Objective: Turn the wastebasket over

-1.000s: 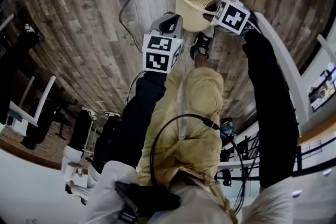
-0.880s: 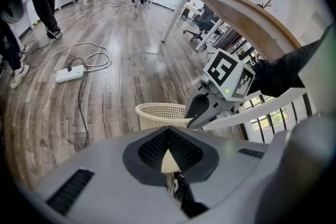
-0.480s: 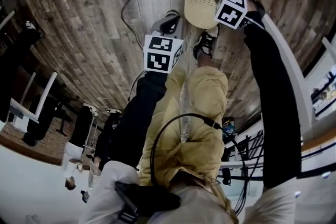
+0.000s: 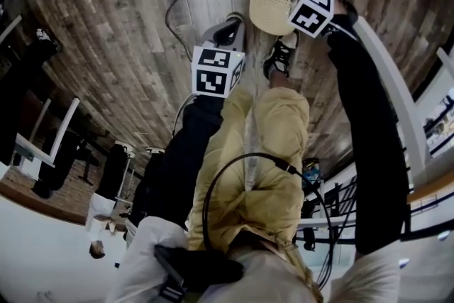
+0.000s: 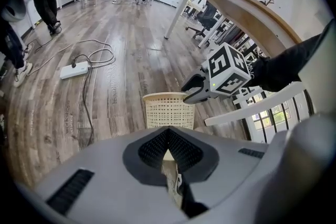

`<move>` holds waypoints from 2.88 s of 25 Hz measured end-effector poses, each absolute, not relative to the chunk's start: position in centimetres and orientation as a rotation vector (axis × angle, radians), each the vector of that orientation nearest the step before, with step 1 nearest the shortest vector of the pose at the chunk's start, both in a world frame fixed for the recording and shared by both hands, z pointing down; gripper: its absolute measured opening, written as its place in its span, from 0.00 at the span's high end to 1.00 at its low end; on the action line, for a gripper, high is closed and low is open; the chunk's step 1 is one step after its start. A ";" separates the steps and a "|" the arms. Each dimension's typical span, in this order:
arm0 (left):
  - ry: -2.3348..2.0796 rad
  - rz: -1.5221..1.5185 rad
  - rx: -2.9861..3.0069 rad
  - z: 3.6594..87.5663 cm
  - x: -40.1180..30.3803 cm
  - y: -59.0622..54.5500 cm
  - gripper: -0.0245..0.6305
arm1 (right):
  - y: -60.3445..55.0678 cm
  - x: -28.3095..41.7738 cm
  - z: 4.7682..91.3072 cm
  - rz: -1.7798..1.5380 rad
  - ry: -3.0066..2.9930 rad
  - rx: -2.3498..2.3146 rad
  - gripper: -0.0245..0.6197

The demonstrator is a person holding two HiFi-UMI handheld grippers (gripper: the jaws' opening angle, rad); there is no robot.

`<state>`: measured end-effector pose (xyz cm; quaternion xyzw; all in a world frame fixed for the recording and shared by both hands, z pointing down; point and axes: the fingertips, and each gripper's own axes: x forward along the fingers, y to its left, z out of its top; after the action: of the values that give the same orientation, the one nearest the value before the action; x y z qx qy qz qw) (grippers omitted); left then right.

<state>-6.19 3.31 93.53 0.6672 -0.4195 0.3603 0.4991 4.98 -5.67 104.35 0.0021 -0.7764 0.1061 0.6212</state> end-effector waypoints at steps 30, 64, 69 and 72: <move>-1.285 0.513 2.148 43.9 -3.7 -11.0 0.96 | -11.6 6.2 40.4 0.292 -2.331 1.175 0.93; -1.651 -0.051 2.567 6.4 -7.8 -5.8 0.96 | -4.2 2.1 3.2 -0.231 -2.732 1.533 0.93; -1.660 -0.053 2.580 5.5 -7.8 -5.8 0.96 | -4.2 1.7 2.2 -0.251 -2.742 1.530 0.93; -1.660 -0.052 2.581 5.4 -7.9 -5.7 0.96 | -4.1 1.4 1.9 -0.261 -2.747 1.523 0.93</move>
<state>-7.87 -5.70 5.43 0.8404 -0.5405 -0.0169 0.0364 1.40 -4.08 1.95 0.4833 -0.8715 -0.0827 -0.0051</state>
